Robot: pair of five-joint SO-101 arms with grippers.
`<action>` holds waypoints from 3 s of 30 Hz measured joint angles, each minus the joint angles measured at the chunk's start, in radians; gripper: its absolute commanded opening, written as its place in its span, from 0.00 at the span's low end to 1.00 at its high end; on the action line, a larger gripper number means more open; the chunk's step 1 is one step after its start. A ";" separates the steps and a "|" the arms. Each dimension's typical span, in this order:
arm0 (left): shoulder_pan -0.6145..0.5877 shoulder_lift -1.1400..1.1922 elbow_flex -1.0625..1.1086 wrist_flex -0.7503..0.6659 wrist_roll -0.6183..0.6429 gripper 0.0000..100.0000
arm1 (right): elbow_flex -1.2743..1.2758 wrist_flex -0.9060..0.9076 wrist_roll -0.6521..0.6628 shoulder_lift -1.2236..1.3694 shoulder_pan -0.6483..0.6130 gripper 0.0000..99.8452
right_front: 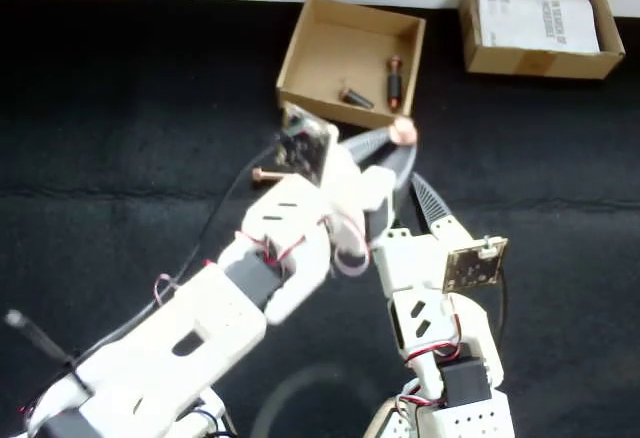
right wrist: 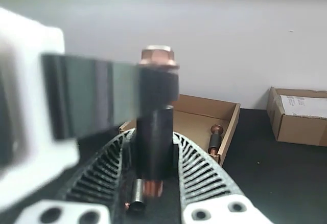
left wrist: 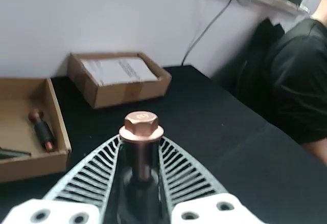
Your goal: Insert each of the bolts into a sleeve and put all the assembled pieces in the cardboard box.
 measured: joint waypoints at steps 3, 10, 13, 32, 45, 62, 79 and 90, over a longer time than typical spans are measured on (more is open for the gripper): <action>0.037 -0.069 0.015 0.107 -0.002 0.01 | 0.000 -0.002 0.002 0.000 -0.008 0.01; 0.048 -0.121 0.023 0.221 -0.002 0.07 | 0.000 0.000 0.003 -0.002 -0.009 0.01; 0.040 -0.129 0.021 0.253 -0.002 0.21 | 0.000 0.000 0.003 0.000 -0.009 0.01; -0.109 -0.239 -0.348 0.852 0.057 0.32 | 0.000 0.000 0.003 0.002 -0.006 0.01; -0.512 -0.674 -0.178 1.017 0.057 0.32 | -0.054 0.000 0.043 0.002 0.046 0.01; -0.629 -1.042 0.365 0.937 0.057 0.32 | -0.542 -0.094 0.107 0.471 0.051 0.01; -0.746 -1.042 0.615 0.789 0.057 0.32 | -1.077 0.123 -0.158 1.249 0.051 0.01; -0.887 -1.042 0.749 0.640 0.058 0.32 | -1.499 0.325 -0.272 1.611 0.052 0.01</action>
